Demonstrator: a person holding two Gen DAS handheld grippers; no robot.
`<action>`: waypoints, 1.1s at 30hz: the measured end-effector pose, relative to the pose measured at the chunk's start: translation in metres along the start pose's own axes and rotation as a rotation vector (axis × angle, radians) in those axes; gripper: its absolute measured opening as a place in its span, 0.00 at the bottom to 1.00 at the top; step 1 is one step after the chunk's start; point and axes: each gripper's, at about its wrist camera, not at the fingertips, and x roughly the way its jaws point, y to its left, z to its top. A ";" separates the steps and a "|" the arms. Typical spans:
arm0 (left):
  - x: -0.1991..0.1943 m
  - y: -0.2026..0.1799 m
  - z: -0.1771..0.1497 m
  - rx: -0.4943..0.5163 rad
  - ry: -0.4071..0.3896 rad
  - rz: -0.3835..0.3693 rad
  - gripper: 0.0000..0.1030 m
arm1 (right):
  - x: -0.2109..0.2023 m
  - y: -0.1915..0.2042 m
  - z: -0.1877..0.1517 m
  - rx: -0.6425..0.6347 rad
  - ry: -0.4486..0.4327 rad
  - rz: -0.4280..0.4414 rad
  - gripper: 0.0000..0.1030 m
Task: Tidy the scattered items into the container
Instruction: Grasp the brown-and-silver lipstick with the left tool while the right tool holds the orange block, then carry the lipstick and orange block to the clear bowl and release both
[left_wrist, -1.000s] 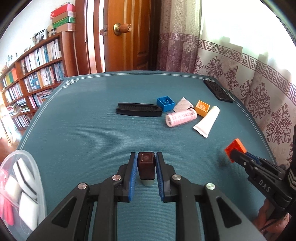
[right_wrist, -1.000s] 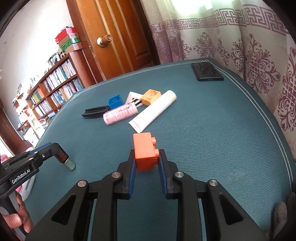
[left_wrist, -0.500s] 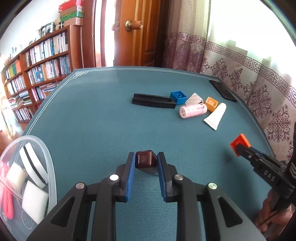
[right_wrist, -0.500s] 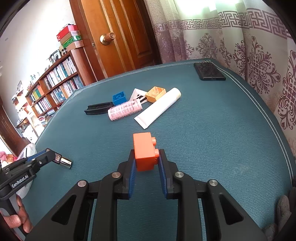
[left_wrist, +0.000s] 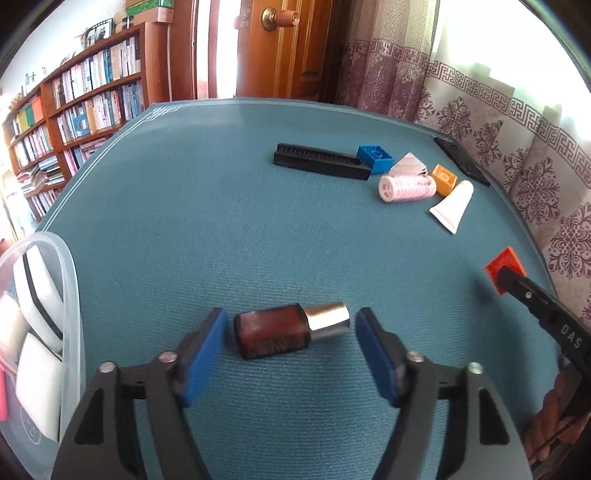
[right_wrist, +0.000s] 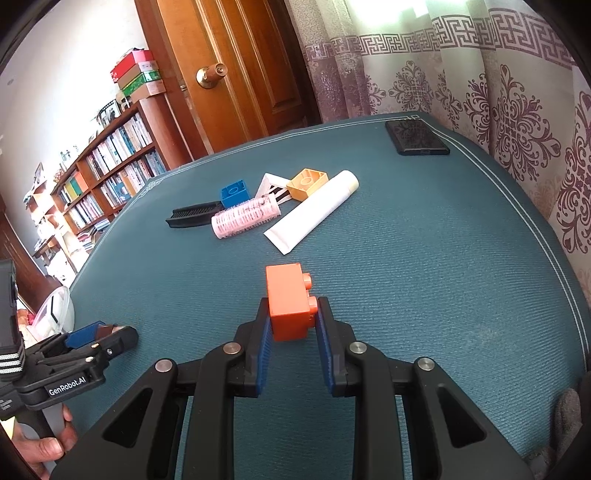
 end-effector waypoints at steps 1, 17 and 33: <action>0.001 0.000 -0.001 -0.001 0.002 0.002 0.79 | 0.000 -0.001 0.000 0.001 0.001 0.000 0.24; -0.004 -0.002 -0.003 0.016 -0.019 0.016 0.64 | -0.001 0.004 -0.001 -0.013 -0.001 0.005 0.24; -0.079 0.063 -0.004 -0.058 -0.161 0.144 0.64 | -0.001 0.125 0.001 -0.172 0.066 0.278 0.24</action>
